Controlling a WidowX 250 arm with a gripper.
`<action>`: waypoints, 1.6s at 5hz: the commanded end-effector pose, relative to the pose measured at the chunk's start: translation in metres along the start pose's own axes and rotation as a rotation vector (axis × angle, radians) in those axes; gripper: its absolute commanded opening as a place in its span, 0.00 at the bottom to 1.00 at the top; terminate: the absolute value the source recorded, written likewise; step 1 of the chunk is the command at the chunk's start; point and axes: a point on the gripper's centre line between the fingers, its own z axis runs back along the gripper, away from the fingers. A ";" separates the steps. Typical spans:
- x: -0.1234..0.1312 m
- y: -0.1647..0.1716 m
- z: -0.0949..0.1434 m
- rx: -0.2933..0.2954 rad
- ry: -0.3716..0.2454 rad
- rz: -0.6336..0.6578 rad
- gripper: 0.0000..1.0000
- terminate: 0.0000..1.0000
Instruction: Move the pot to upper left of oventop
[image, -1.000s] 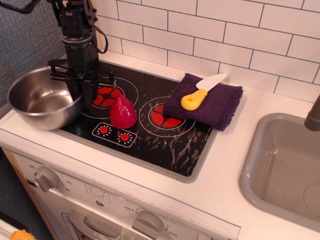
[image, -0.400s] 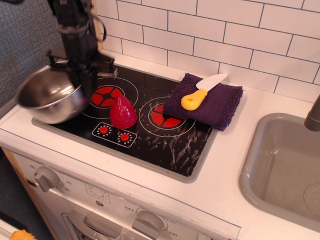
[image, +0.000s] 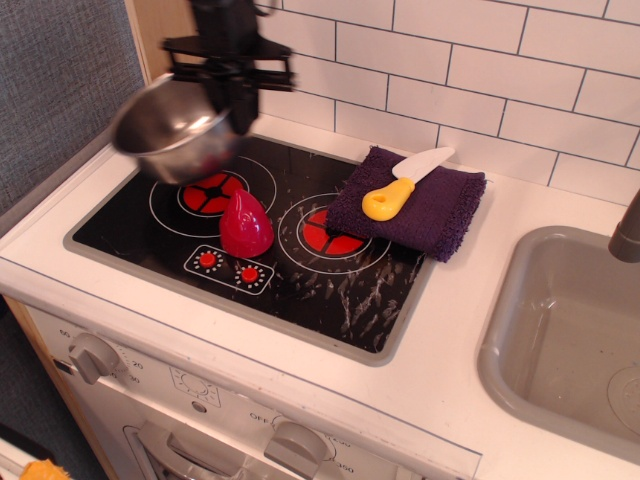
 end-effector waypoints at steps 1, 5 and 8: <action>0.058 -0.024 -0.003 0.053 -0.047 -0.029 0.00 0.00; 0.052 -0.024 0.006 0.085 -0.041 -0.070 1.00 0.00; 0.033 -0.033 0.034 0.046 -0.088 -0.163 1.00 0.00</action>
